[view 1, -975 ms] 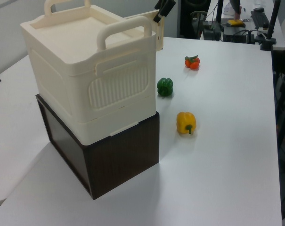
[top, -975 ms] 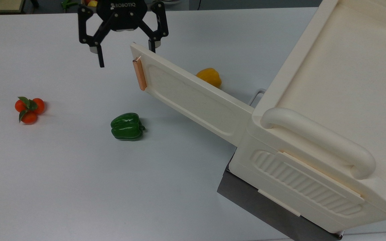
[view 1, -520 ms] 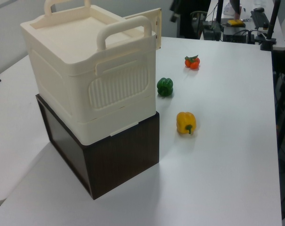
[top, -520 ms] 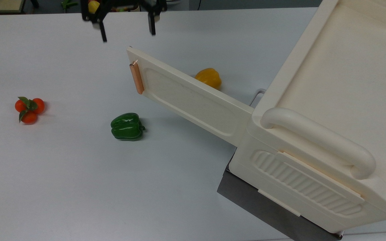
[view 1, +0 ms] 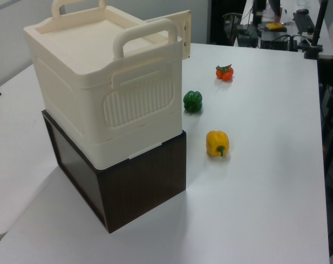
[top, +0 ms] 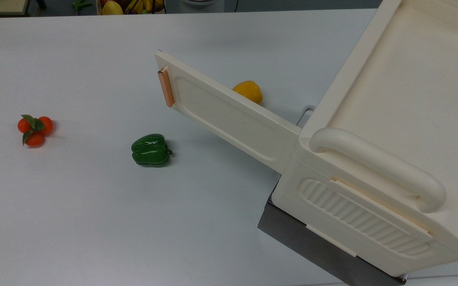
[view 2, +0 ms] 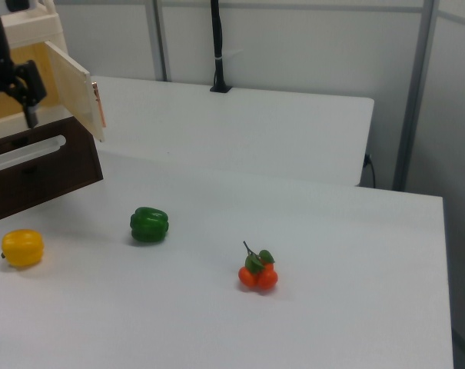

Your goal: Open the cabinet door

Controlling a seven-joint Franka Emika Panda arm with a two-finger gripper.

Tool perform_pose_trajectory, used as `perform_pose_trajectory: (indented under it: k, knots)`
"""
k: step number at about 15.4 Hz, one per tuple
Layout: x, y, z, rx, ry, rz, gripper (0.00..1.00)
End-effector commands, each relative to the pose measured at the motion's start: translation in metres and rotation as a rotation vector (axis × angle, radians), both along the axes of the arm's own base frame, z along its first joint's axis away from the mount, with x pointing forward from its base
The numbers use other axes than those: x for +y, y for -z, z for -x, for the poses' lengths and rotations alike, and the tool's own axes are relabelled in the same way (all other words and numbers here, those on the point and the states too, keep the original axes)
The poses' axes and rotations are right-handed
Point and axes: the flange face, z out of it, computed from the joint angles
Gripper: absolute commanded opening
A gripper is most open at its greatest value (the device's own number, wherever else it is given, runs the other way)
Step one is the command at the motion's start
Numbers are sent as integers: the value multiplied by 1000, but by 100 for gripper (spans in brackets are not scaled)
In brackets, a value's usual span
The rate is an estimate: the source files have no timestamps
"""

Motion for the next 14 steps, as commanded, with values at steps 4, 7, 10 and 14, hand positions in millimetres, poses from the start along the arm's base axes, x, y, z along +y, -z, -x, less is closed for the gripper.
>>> perform_pose_trajectory:
  k: [4,7,10,14]
  knots:
    - [-2,1,11,-31,62,-78,100]
    - [-7,6,-9,-102,142,-92,100]
    - [-12,14,-26,-151,150,-96,100]
    - [-19,18,-31,-146,162,-95,100]
